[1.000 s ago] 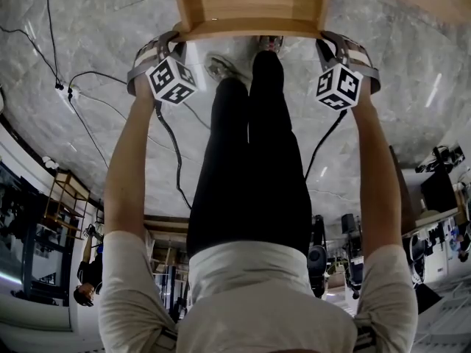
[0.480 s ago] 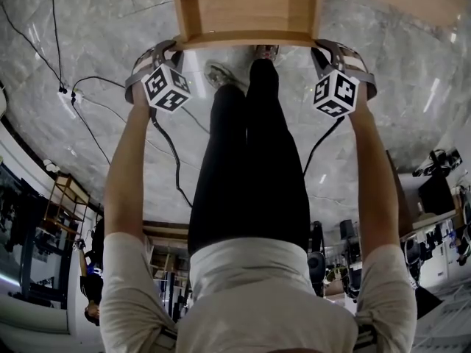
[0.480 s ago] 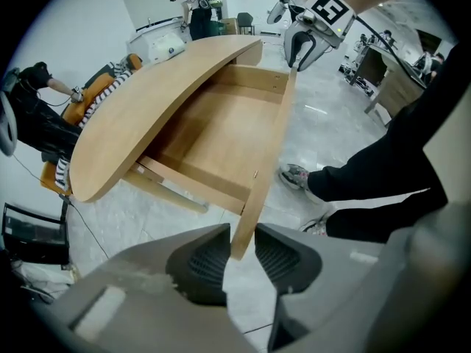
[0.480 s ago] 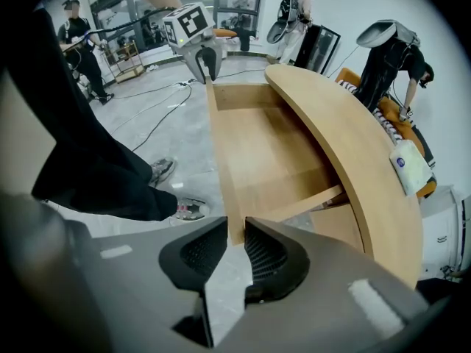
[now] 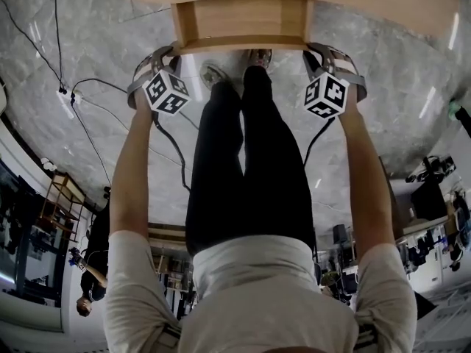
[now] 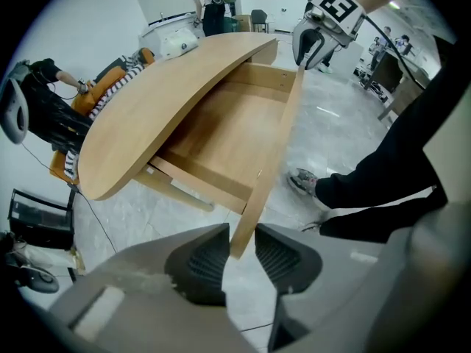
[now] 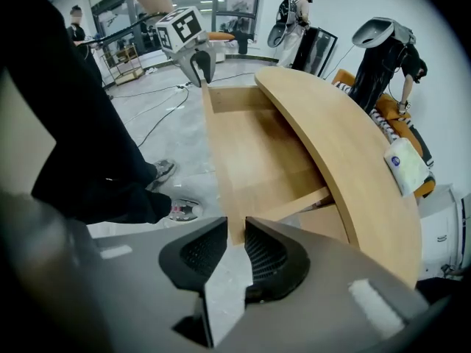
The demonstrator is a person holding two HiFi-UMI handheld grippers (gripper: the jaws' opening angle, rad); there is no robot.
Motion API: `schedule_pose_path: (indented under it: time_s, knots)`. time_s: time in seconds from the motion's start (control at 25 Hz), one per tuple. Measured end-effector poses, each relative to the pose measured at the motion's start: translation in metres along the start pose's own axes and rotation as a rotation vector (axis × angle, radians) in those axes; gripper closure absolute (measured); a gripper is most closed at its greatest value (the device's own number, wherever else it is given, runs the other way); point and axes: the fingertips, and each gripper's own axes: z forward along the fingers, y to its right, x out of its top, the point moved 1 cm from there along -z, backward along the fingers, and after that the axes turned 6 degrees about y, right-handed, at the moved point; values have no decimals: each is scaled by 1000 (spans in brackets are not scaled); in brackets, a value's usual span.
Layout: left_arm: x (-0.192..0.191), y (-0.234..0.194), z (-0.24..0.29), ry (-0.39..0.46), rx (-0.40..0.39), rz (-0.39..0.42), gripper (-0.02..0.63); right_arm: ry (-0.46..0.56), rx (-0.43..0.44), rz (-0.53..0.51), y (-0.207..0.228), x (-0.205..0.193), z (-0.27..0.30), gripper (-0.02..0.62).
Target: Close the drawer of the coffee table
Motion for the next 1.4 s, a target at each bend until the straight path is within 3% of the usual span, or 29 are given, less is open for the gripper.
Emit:
schedule_pose_path:
  time_s: [0.36,1.4]
  knots:
    - [12,-17,5,-6,12,-16,472,4,-11,-29,25,2,4,515]
    - [16,-45,6,15,16,3,471,-20,-95,81,37,13,7,513]
